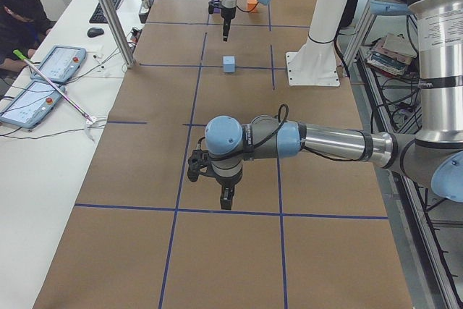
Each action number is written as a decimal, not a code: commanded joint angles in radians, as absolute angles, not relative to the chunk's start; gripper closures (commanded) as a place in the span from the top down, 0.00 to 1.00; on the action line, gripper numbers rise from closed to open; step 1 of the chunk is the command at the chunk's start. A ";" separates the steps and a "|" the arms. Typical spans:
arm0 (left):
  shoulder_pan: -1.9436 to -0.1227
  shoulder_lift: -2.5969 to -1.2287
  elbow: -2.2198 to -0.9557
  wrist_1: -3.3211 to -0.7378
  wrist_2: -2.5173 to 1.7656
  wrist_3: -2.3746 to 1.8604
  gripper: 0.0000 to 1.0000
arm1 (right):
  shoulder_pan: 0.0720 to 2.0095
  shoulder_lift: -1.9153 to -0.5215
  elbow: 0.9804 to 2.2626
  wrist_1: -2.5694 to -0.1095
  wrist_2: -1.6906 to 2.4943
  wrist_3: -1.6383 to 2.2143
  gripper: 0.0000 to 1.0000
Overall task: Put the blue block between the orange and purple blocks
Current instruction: 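Lower the right gripper onto the light blue cube and close it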
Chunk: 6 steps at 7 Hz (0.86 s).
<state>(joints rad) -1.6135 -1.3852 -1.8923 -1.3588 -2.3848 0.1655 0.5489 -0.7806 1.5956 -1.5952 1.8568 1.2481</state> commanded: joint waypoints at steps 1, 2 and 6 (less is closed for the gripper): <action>-1.614 -1.385 -1.893 -1.359 -2.385 0.163 1.00 | 0.506 -0.670 1.462 -1.598 1.810 1.269 1.00; -1.614 -1.385 -1.891 -1.359 -2.385 0.163 1.00 | 0.494 -0.673 1.460 -1.598 1.801 1.269 1.00; -1.614 -1.387 -1.885 -1.359 -2.385 0.163 1.00 | 0.459 -0.673 1.408 -1.598 1.775 1.259 1.00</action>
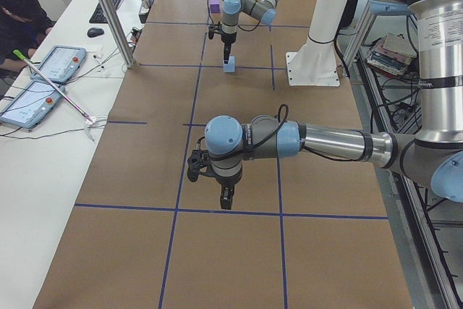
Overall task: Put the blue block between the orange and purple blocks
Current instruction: 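Lower the right gripper onto the light blue cube and close it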
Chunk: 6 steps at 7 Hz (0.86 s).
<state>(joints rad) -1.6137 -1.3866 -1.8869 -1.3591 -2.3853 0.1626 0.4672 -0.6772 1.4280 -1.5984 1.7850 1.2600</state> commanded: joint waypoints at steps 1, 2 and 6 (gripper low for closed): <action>-1.614 -1.387 -1.885 -1.361 -2.385 0.163 1.00 | 0.454 -0.672 1.382 -1.565 1.757 1.259 1.00; -1.614 -1.387 -1.885 -1.359 -2.385 0.163 1.00 | 0.450 -0.673 1.350 -1.530 1.753 1.262 0.99; -1.614 -1.387 -1.887 -1.359 -2.385 0.163 1.00 | 0.446 -0.670 1.347 -1.529 1.747 1.270 0.42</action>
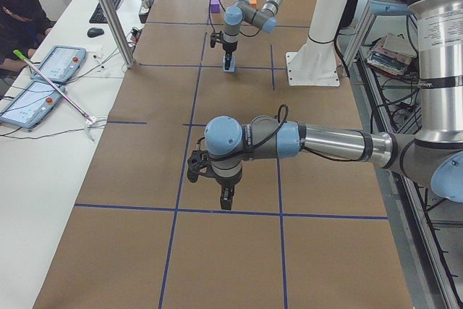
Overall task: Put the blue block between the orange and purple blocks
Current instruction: 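Lower the right gripper onto the light blue cube and close it, then carry the light blue cube with the right gripper toward the purple cube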
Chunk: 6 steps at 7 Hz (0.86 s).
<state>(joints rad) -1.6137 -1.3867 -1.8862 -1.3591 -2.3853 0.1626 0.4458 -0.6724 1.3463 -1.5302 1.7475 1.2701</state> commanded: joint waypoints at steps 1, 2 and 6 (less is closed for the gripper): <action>-1.614 -1.388 -1.887 -1.359 -2.387 0.163 1.00 | 0.465 -0.669 1.357 -1.531 1.752 1.267 0.40; -1.614 -1.388 -1.885 -1.359 -2.385 0.163 1.00 | 0.503 -0.678 1.371 -1.539 1.772 1.253 0.40; -1.614 -1.388 -1.885 -1.361 -2.387 0.163 1.00 | 0.720 -1.031 1.648 -1.536 1.926 0.955 0.40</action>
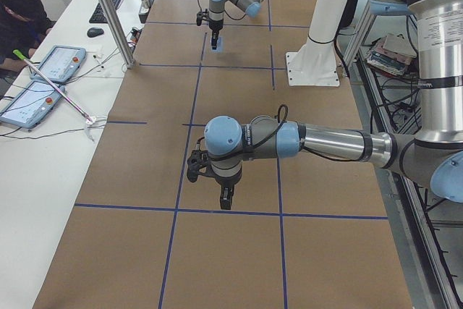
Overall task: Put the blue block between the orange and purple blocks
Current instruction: 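Carry the light blue cube with the right gripper toward the purple cube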
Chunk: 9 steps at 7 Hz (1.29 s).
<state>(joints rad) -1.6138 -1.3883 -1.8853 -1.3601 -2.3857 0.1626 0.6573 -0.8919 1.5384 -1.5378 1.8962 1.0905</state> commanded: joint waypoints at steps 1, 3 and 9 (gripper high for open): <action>-1.614 -1.388 -1.885 -1.361 -2.387 0.163 1.00 | 0.782 -1.136 1.698 -1.523 1.981 0.877 0.39; -1.614 -1.388 -1.887 -1.361 -2.387 0.163 1.00 | 0.865 -1.357 1.799 -1.482 1.996 0.793 0.39; -1.612 -1.391 -1.885 -1.361 -2.387 0.163 1.00 | 0.922 -1.601 1.750 -1.207 2.091 0.795 0.50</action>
<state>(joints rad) -1.6135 -1.3901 -1.8862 -1.3606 -2.3869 0.1626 0.9222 -1.5938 1.7650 -1.2121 2.0893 0.7943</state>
